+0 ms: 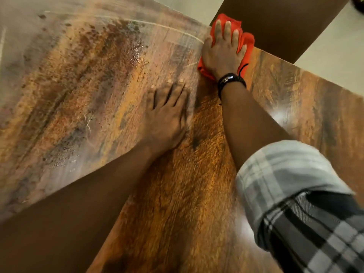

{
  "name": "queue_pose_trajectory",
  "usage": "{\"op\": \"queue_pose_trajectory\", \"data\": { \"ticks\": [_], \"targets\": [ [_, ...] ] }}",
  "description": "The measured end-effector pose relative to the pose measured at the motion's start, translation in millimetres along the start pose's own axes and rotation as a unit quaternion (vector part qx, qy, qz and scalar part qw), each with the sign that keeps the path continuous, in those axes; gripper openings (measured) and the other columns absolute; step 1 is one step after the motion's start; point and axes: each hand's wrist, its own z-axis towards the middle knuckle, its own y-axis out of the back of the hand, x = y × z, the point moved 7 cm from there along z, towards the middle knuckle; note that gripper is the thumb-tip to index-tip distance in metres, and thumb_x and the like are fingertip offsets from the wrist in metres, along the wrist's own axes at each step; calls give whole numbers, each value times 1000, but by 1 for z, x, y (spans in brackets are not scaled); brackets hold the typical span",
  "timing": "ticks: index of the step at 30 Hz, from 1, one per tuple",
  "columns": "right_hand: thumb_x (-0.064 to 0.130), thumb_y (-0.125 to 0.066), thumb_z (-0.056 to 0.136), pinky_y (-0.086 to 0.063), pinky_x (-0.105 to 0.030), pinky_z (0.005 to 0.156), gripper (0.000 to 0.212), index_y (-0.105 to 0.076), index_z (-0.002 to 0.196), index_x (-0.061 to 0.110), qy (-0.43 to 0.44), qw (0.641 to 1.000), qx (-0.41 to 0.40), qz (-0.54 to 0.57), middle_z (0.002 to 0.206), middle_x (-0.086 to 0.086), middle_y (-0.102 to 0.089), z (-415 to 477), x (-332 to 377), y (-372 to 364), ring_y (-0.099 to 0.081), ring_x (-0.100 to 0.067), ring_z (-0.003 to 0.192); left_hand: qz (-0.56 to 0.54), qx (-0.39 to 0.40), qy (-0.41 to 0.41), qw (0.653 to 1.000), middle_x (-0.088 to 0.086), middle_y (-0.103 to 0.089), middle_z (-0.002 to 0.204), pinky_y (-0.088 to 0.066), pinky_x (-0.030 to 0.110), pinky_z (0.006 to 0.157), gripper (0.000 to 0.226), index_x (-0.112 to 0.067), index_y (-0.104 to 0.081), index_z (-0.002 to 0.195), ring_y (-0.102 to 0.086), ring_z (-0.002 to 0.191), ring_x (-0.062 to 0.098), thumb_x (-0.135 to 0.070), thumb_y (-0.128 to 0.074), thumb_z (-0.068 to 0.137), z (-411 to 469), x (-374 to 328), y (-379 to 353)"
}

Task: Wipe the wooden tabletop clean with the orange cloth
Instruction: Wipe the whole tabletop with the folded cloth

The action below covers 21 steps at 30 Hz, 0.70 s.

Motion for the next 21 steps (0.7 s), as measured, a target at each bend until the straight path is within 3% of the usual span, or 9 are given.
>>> {"op": "queue_pose_trajectory", "data": {
  "ticks": [3, 7, 11, 14, 17, 21],
  "targets": [
    [44, -22, 107, 3, -57, 123, 58, -8, 162, 30, 20, 1000, 8, 0, 170, 1, 1, -46, 1, -2, 1, -24, 157, -45, -22, -3, 999, 2, -17, 165, 4, 49, 122, 62, -17, -20, 157, -6, 153, 23, -37, -20, 98, -2, -1, 7],
    [45, -24, 107, 3, -57, 123, 58, -9, 162, 31, 37, 999, 3, 8, 170, 2, 0, -151, 7, -14, 0, -21, 157, -164, -97, 6, 982, 9, -43, 153, -13, 42, 121, 51, -10, -45, 145, -33, 145, 24, -26, -30, 98, -17, 6, 27],
    [47, -22, 104, -3, -55, 124, 59, -18, 161, 32, 32, 998, -54, -1, 169, 3, -10, -269, 11, -25, -8, -20, 157, -96, -93, -22, 991, 10, -43, 152, -21, 45, 119, 51, -9, -45, 145, -35, 144, 26, -29, -34, 100, -65, 23, 31],
    [46, -26, 105, 3, -52, 125, 58, -17, 161, 33, 31, 999, -42, 4, 169, 5, -8, -333, 15, -35, -4, -19, 157, -49, -76, -46, 995, 7, -39, 156, -21, 48, 120, 53, -12, -41, 149, -30, 146, 25, -33, -32, 101, -104, 40, 28],
    [47, -25, 105, 3, -55, 124, 58, -14, 161, 35, 26, 999, -28, -2, 170, 6, -5, -336, 14, -37, -1, -19, 157, -10, -37, -66, 997, 4, -31, 160, -18, 49, 121, 55, -14, -35, 152, -23, 150, 22, -36, -27, 103, -121, 44, 19],
    [46, -22, 105, 3, -58, 123, 59, -9, 162, 33, 17, 999, -27, 6, 170, 4, -2, -273, 17, -33, 0, -20, 157, 13, -18, -55, 998, 1, -26, 162, -12, 50, 122, 56, -16, -31, 154, -18, 151, 21, -38, -23, 103, -119, 41, 17]
  ]
}}
